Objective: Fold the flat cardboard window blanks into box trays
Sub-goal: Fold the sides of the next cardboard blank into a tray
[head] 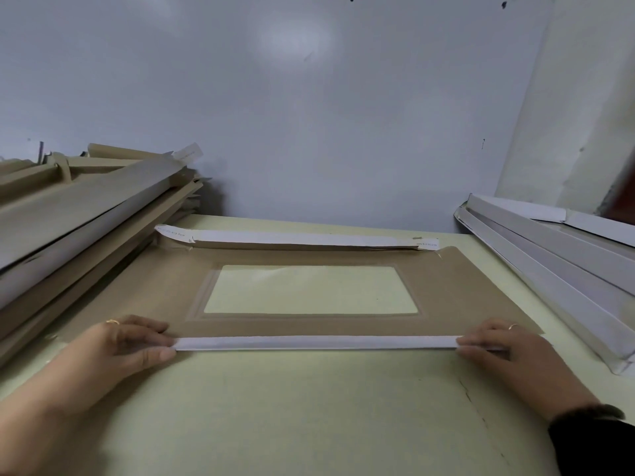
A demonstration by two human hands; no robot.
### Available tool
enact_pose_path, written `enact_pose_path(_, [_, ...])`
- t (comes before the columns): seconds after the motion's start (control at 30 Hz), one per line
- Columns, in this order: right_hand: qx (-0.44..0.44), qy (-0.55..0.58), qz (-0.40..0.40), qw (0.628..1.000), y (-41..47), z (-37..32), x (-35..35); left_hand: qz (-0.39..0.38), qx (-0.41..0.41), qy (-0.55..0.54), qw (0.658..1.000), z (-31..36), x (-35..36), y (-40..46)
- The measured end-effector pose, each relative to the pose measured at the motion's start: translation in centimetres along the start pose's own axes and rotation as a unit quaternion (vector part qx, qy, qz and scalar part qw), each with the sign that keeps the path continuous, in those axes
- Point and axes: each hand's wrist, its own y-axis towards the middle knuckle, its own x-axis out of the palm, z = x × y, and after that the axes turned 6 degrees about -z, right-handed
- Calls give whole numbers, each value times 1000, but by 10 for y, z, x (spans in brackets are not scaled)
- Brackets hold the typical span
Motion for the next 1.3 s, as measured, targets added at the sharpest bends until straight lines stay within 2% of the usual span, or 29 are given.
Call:
enact_pose_path(0.17, [-15, -83, 67, 994, 1, -3, -1, 99, -64, 60, 991, 15, 0, 1])
enact_pose_path(0.37, [34, -122, 114, 985, 8, -6, 4, 94, -117, 95, 984, 32, 1, 8])
enact_pose_path(0.5, [30, -177, 114, 977, 14, -3, 9, 125, -101, 128, 979, 40, 6, 13])
enact_pose_path(0.6, [57, -190, 77, 977, 17, 0, 12, 98, -116, 180, 972, 39, 9, 17])
enact_pose_path(0.67, [67, -180, 49, 980, 18, 0, 12, 75, -136, 176, 972, 39, 10, 19])
enact_pose_path(0.73, [80, -178, 11, 981, 19, -4, 13, 76, -111, 162, 978, 42, 17, 19])
enact_pose_path(0.8, [46, -193, -14, 980, 19, -13, 18, 74, -49, 143, 986, 53, 31, 21])
enact_pose_path(0.9, [-67, -216, -64, 972, 17, -48, 39, 14, 26, 162, 986, 80, 66, 22])
enact_pose_path(1.03, [-158, -195, -122, 960, 17, -100, 73, -61, 46, 203, 976, 117, 104, 23])
enact_pose_path(1.3, [-151, -178, -193, 953, 22, -105, 87, -139, 17, 247, 959, 123, 115, 25])
